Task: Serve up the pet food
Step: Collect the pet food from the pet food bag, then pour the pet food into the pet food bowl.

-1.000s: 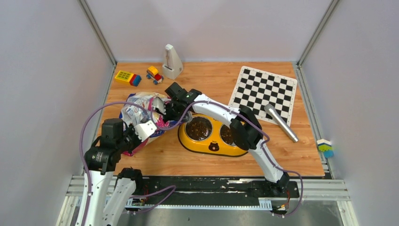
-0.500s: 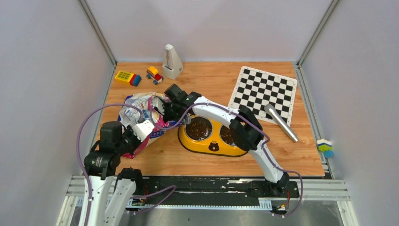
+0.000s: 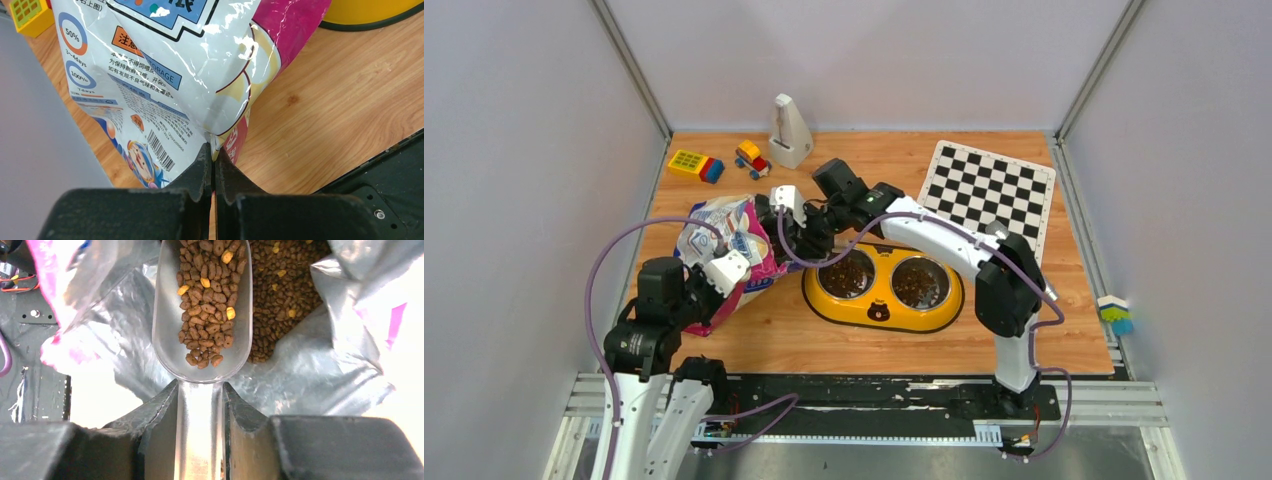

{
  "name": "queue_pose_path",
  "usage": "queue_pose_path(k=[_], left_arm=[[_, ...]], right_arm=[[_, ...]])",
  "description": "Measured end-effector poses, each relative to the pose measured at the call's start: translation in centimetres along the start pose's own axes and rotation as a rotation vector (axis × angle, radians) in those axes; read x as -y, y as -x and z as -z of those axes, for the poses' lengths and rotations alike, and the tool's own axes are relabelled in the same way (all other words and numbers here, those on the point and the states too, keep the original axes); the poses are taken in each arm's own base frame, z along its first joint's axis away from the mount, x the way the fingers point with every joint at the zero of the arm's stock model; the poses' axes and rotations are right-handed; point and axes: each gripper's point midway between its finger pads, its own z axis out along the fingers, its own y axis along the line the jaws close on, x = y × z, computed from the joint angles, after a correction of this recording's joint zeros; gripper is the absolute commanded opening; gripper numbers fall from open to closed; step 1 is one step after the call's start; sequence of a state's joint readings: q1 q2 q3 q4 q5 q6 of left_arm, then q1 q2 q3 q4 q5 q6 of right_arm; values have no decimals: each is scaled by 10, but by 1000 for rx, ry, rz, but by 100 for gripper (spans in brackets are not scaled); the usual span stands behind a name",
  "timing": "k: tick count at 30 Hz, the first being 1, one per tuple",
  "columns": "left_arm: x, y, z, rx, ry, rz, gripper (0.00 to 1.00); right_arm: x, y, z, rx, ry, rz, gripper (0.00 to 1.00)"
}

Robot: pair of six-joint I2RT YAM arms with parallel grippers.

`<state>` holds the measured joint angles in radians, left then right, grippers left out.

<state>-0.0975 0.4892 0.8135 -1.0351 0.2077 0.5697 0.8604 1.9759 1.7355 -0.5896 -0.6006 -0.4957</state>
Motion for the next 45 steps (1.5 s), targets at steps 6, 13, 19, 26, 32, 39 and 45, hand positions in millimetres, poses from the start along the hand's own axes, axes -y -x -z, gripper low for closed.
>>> queue_pose_path(k=[6,13,19,26,32,39,45], left_arm=[[0,0,0,2,-2,6,0],[1,1,0,4,-4,11,0],[2,1,0,8,-11,18,0],[3,2,-1,9,-15,21,0],[3,2,-1,10,-17,29,0],[4,2,-1,12,-20,43,0],[3,2,-1,14,-19,52,0]], right_arm=[[11,-2,36,6,-64,19,0],[19,-34,71,-52,-128,8,0],[16,-33,89,-53,-159,43,0],[9,-37,114,-49,-197,82,0],[-6,-59,151,-93,-248,124,0],[-24,-93,179,-233,-271,177,0],[-21,-130,180,-431,-262,169,0]])
